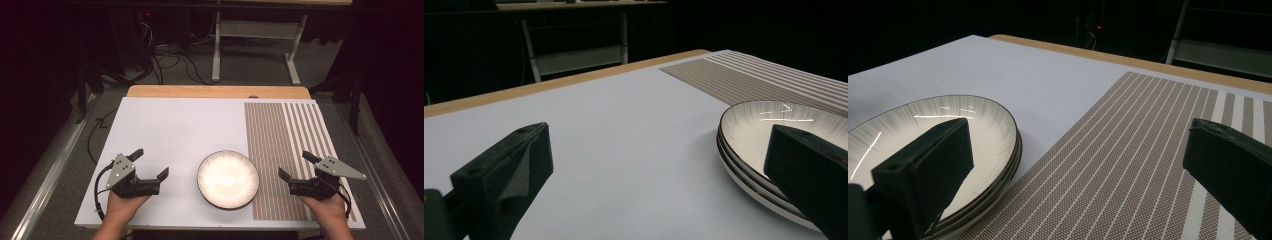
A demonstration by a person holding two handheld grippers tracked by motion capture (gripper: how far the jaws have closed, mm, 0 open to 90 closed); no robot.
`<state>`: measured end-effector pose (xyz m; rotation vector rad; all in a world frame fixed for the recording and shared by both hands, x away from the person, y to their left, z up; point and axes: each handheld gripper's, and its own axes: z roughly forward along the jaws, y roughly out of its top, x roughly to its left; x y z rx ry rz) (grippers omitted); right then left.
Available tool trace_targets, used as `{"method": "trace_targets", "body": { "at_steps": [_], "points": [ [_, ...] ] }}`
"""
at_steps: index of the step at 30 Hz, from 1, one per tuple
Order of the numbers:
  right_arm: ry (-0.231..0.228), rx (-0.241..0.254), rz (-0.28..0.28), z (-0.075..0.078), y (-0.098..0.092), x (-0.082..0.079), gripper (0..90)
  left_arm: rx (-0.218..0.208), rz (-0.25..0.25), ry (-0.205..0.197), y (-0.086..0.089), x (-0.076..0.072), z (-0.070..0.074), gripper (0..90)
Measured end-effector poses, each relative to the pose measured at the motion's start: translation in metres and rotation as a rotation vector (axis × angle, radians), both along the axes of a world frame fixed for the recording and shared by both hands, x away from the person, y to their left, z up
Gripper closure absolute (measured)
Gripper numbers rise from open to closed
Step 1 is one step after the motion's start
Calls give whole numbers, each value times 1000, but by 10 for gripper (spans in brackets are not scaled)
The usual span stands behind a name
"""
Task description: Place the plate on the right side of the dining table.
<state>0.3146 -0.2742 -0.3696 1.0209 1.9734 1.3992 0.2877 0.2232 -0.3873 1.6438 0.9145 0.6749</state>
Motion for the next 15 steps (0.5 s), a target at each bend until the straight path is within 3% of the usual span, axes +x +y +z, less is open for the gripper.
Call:
{"method": "trace_targets", "body": {
  "at_steps": [4, 5, 10, 15],
  "points": [
    [2, -4, 5, 0, 3, 0, 55, -1, -2, 3, 2, -1, 0, 2],
    [5, -19, 11, -1, 5, 0, 105, 1, -2, 1, 2, -2, 1, 2],
    [7, -50, 29, -1, 11, -1, 188, 4, 5, -9, 2, -4, 4, 2],
    [1, -75, 52, 4, 21, -5, 371, 9, 4, -7, 0, -5, 4, 2]
  ]
}}
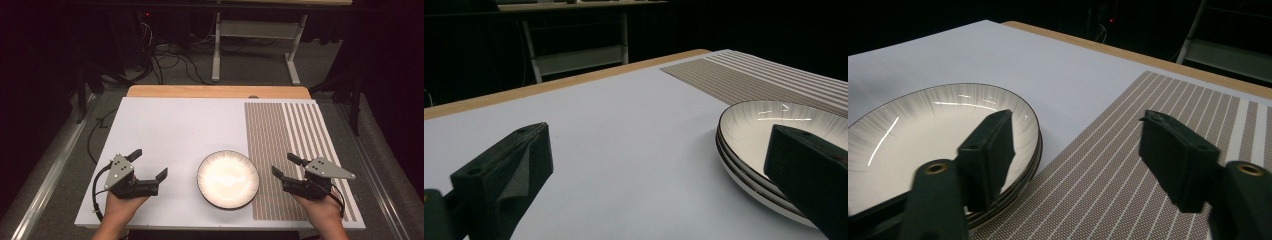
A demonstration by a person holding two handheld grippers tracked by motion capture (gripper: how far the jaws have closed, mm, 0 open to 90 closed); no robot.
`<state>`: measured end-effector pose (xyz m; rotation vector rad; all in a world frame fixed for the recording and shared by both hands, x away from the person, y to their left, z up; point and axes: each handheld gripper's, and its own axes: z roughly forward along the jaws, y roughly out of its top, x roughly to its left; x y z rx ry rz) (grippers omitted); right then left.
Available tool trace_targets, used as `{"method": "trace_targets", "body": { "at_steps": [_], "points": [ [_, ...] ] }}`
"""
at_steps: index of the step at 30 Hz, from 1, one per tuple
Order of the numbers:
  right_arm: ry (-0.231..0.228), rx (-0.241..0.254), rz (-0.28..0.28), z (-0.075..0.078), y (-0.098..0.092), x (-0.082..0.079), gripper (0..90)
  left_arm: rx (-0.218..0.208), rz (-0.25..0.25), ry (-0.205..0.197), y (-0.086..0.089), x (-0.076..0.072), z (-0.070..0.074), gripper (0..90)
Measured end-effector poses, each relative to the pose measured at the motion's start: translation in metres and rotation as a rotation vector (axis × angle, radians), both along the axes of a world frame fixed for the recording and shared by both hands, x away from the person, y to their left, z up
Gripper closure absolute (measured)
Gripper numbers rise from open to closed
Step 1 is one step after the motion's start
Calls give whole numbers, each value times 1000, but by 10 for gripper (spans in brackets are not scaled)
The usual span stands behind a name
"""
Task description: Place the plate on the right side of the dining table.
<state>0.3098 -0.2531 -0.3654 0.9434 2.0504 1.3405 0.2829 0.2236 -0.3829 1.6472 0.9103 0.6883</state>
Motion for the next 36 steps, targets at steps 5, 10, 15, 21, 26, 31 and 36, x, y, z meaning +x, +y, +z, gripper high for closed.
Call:
{"method": "trace_targets", "body": {
  "at_steps": [5, 10, 15, 21, 26, 31, 36],
  "points": [
    [22, 4, 18, 2, 9, 4, 529, -1, -2, -5, 0, 1, 1, 2],
    [52, -8, 43, 5, 23, 12, 690, -2, -3, -1, 0, 1, -1, 2],
    [73, -41, 68, 3, 32, 13, 846, -2, -1, -4, 0, 1, -1, 2],
    [121, -80, 93, -7, 35, 12, 900, -5, -1, -4, 0, 1, -1, 2],
    [147, -143, 111, -17, 37, 10, 900, -1, -6, -9, 0, 1, 0, 2],
    [169, -200, 117, -24, 42, 8, 900, -7, -4, -10, 1, 0, 0, 2],
    [173, -221, 126, -25, 46, 6, 900, -8, -3, -8, 2, 0, 0, 2]
  ]
}}
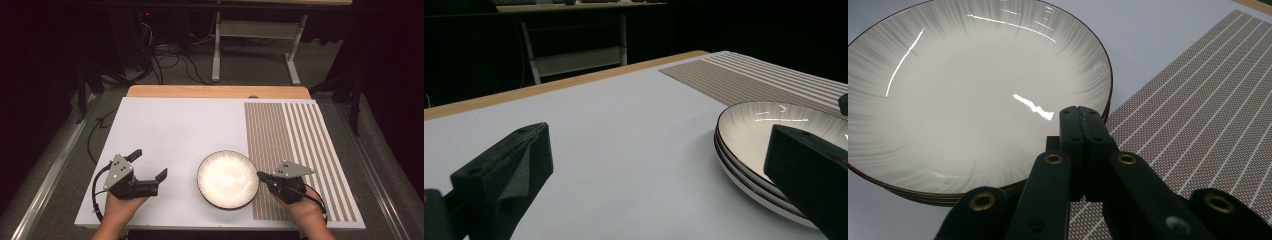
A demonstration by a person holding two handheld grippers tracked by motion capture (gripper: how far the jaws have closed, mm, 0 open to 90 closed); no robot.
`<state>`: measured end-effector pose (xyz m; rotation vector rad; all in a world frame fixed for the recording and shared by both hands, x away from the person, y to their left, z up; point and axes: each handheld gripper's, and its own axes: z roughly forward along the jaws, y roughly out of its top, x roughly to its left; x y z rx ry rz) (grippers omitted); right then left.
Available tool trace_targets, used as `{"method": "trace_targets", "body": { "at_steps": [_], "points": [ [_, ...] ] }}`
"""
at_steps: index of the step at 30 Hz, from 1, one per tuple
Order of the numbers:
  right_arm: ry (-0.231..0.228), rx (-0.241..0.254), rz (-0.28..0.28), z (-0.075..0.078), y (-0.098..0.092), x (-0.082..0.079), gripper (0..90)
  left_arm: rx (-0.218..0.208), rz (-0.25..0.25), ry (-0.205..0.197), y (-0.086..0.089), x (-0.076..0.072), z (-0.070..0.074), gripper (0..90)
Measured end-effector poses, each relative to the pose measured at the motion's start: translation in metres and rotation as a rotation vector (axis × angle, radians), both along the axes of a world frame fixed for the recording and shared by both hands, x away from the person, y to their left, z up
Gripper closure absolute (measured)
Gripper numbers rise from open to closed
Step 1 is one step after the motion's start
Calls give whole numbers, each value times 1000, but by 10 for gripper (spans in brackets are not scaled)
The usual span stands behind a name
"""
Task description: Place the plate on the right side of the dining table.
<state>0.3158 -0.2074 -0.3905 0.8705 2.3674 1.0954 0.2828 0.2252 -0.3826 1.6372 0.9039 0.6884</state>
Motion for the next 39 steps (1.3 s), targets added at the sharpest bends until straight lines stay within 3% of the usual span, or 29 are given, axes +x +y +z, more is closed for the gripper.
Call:
{"method": "trace_targets", "body": {
  "at_steps": [6, 15, 19, 39],
  "points": [
    [5, -36, -1, -2, -1, 2, 900, 6, -1, 9, -1, 2, -1, 2],
    [3, -50, 3, -3, 1, 2, 900, -4, 6, 12, 2, 1, -1, 2],
    [-13, -84, 9, -2, 3, 1, 900, -12, 8, 14, 2, 2, -1, 2],
    [-5, -98, 26, -4, 10, 1, 900, -12, 0, 10, 1, 2, 0, 2]
  ]
}}
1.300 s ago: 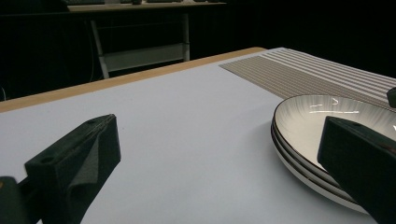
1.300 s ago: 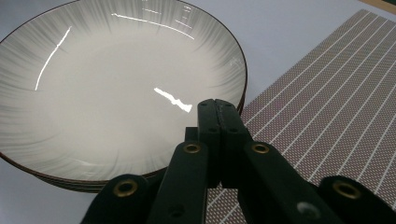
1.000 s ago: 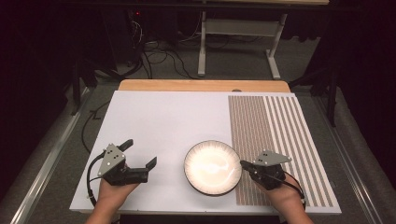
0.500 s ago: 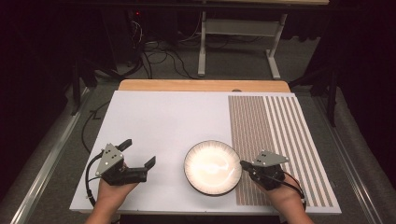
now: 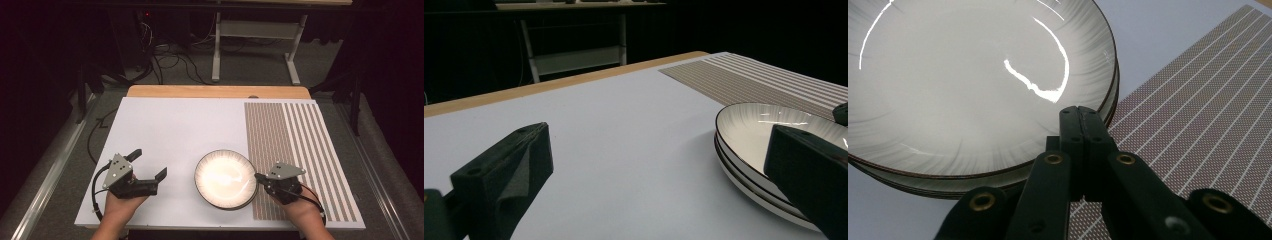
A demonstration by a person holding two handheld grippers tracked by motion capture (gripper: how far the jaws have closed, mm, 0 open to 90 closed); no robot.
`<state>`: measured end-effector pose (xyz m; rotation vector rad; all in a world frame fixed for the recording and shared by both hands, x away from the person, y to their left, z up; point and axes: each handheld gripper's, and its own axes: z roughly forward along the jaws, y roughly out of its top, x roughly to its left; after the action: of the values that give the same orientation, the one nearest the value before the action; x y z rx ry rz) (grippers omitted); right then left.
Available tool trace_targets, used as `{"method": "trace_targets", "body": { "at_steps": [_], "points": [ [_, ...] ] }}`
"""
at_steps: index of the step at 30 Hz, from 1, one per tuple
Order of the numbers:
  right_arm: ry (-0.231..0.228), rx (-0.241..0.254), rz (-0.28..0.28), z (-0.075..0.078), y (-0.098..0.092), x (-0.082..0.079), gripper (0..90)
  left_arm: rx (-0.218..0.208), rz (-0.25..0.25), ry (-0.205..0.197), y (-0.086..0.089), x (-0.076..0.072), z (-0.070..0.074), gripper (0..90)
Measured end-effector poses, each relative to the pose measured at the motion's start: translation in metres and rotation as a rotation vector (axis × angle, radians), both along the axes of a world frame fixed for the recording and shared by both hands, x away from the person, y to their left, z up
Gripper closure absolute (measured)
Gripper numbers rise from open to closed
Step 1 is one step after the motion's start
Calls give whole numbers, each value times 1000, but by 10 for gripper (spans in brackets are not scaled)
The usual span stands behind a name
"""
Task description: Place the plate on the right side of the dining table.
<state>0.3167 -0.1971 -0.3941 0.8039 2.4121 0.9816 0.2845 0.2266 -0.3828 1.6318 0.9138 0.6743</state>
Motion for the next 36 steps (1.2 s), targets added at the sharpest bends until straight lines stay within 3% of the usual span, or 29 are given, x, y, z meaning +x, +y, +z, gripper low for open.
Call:
{"method": "trace_targets", "body": {
  "at_steps": [13, 36],
  "points": [
    [35, 19, 32, -3, 10, 2, 900, 0, -6, 1, -1, 0, 0, 2],
    [42, 37, 37, -4, 11, 3, 900, 0, -5, -1, -1, 0, 1, 2]
  ]
}}
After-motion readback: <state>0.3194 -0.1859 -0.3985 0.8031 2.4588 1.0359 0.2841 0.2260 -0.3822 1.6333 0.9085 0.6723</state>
